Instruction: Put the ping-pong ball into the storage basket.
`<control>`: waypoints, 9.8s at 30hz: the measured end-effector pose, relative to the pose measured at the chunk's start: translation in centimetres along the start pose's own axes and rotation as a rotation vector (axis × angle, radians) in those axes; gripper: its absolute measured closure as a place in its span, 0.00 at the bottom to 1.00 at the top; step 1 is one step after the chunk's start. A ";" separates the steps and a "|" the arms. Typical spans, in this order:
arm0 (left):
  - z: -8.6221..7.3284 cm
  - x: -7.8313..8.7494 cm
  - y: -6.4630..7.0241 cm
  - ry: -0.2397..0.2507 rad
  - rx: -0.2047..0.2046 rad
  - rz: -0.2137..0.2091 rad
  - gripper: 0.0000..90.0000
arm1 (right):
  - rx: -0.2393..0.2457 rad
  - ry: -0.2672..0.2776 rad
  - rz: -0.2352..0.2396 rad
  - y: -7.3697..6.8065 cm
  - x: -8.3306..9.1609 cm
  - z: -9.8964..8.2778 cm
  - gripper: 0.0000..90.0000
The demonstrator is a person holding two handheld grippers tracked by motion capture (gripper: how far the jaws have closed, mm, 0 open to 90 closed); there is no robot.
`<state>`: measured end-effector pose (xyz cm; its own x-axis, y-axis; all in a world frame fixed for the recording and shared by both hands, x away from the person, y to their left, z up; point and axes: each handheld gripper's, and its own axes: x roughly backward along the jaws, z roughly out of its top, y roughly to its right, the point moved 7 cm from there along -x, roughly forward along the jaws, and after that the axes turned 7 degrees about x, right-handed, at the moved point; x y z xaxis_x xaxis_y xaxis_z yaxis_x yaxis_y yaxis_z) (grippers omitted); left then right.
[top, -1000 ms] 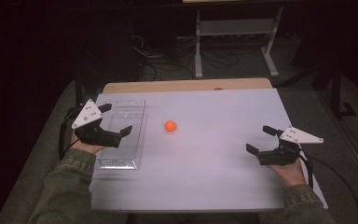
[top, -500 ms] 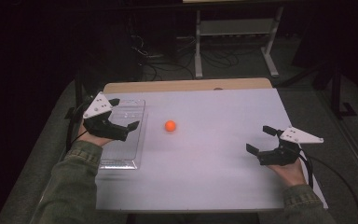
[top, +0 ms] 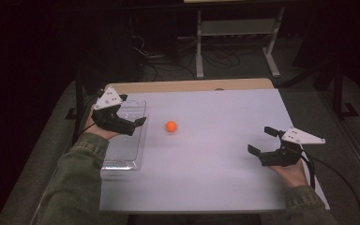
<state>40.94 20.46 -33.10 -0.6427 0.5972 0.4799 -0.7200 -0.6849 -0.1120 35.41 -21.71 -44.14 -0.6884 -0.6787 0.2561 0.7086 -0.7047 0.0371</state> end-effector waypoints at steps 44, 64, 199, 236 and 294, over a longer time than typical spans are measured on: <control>1.3 -6.8 0.5 -0.185 -0.089 -0.114 0.00 | 0.015 -0.004 0.009 -0.3 0.0 0.0 0.00; 1.3 -9.7 1.2 -0.276 -0.147 -0.169 0.00 | 0.024 -0.009 0.016 -0.5 -0.1 0.0 0.00; -6.1 -18.3 1.6 -0.689 -0.387 -0.304 0.29 | 0.024 -0.003 0.042 -0.7 0.1 0.0 0.00; -6.8 -18.4 1.9 -0.751 -0.420 -0.329 0.55 | 0.026 -0.002 0.036 -0.5 0.3 0.0 0.00; -3.9 -14.1 1.4 -0.698 -0.391 -0.323 0.56 | 0.028 -0.002 0.035 -0.6 0.2 0.0 0.00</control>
<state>48.00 12.66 -43.41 -0.1754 0.2568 0.9504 -0.9605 -0.2563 -0.1080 34.79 -21.42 -44.06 -0.6624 -0.7026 0.2601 0.7366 -0.6742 0.0547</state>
